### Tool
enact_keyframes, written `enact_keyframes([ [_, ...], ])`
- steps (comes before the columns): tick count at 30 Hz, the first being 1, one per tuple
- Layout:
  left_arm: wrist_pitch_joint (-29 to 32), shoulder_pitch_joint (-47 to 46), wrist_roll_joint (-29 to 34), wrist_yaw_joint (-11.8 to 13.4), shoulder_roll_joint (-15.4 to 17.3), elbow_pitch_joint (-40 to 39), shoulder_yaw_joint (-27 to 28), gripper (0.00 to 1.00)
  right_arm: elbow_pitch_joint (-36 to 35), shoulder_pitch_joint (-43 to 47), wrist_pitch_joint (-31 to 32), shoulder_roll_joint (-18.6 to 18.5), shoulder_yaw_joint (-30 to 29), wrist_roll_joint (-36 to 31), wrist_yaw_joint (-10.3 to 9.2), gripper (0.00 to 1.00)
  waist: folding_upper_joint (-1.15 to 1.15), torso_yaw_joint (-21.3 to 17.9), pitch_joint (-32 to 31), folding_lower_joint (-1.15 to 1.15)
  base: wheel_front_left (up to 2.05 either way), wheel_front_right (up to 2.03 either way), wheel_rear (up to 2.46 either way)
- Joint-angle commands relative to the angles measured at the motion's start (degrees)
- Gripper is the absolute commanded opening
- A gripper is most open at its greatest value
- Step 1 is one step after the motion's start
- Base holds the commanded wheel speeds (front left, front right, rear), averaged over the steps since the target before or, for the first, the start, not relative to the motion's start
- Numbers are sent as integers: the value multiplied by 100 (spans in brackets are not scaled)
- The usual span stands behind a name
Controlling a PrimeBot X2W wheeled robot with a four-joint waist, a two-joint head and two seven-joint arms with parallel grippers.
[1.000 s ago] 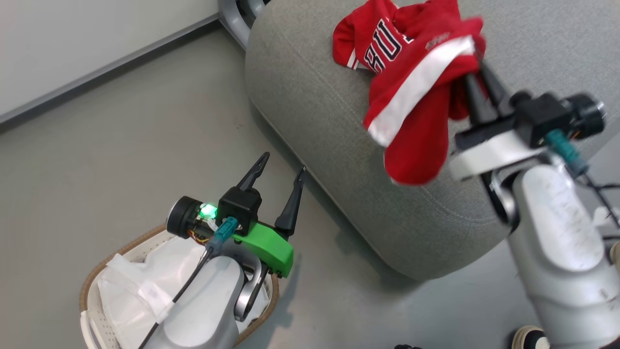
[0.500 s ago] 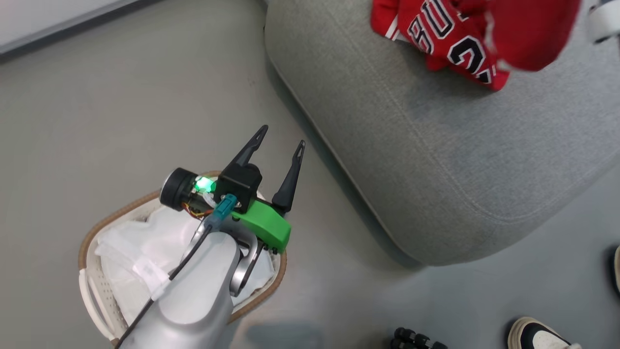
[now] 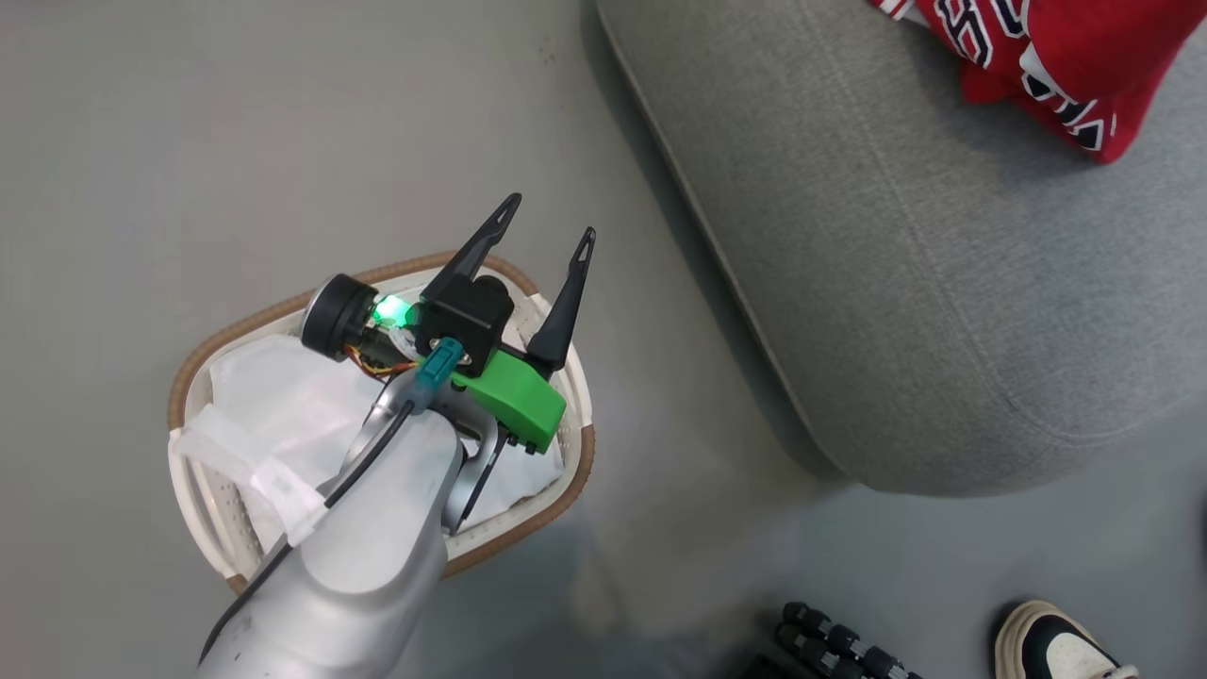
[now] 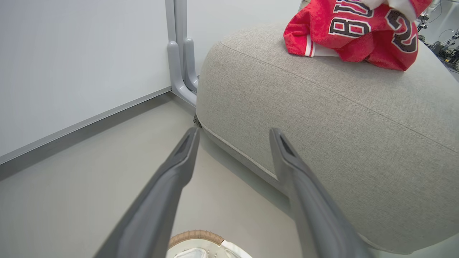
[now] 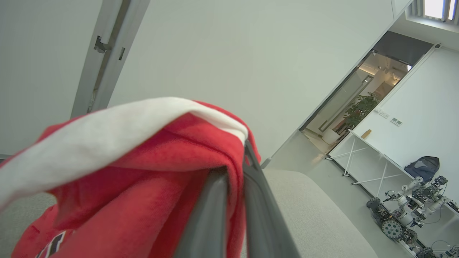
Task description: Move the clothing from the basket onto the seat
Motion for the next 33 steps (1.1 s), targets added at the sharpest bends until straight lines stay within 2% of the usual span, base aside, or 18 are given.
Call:
enact_keyframes([
  [1,1,-128,25,23,8,-14,5,100,58,84,-12,22,-98,-73,-8,0,0,194,219,-1,0,0,0],
  [6,2,-218,24,68,37,-13,2,100,342,243,-12,127,-501,-288,-8,0,0,277,361,-1,0,0,0],
  [7,4,-239,22,70,56,-7,4,100,406,272,-11,165,-588,-321,-8,13,0,291,389,-1,0,0,0],
  [8,1,-257,21,78,69,-7,8,100,440,288,-11,191,-664,-356,-8,31,0,299,411,-1,0,0,0],
  [10,2,-274,16,85,91,-12,12,100,510,376,-11,245,-799,-398,-8,47,0,321,448,-1,0,0,0],
  [11,3,-279,11,100,107,-13,15,100,544,427,-12,272,-867,-423,-8,94,0,331,464,-1,0,0,0],
  [12,3,-279,8,111,120,-11,19,100,570,460,-12,306,-918,-431,-8,100,0,336,472,-1,0,0,0],
  [19,-13,-221,-63,219,192,61,111,100,409,871,-11,551,-1131,-258,-8,100,0,361,372,-1,0,0,0],
  [27,-23,155,-171,423,238,-69,437,100,-289,1783,-11,753,-686,191,-8,100,0,528,-138,-1,0,0,0],
  [33,-18,563,-135,563,160,-451,840,100,-787,2426,-12,895,-397,501,-8,100,0,833,-547,-1,0,0,0],
])
